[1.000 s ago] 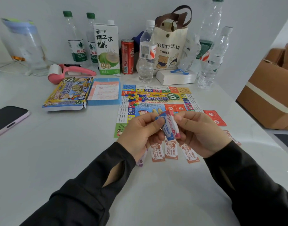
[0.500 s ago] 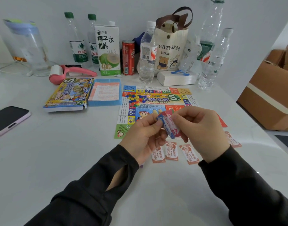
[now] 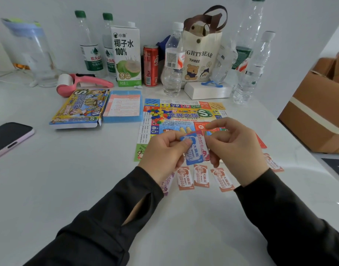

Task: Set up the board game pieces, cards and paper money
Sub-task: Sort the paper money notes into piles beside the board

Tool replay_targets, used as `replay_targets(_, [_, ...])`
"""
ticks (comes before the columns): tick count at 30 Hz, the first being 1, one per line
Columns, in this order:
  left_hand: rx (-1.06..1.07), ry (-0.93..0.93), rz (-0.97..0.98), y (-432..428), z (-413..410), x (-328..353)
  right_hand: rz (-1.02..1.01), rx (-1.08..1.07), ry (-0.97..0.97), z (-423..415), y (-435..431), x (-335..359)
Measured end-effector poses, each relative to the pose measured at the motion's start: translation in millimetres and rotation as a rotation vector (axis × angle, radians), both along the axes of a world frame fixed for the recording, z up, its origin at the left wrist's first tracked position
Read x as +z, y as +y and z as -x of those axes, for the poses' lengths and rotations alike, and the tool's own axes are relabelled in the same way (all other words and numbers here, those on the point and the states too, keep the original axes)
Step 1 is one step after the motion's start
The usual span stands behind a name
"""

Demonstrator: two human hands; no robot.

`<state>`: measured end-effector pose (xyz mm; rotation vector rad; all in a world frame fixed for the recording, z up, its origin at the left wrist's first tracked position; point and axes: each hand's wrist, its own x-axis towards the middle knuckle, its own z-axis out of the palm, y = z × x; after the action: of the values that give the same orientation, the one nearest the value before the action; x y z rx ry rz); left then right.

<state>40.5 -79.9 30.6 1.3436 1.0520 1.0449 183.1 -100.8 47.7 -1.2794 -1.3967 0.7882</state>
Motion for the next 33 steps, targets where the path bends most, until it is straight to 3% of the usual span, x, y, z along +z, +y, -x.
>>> replay_targets(9, [0.008,0.009,-0.078,-0.8,5.8,4.8,0.123,0.096,0.116,-3.2,4.4,-0.1])
replay_targets(14, [0.047,0.034,-0.142,0.1,5.0,0.8,0.141,0.092,0.008,-4.3,4.3,-2.5])
replay_targets(21, [0.05,-0.024,-0.074,3.2,6.5,-2.0,0.25,0.174,0.271,-5.9,5.8,-2.4])
replay_targets(33, [0.011,0.031,-0.076,5.0,7.2,-2.0,0.187,0.051,0.018,-1.4,3.2,0.3])
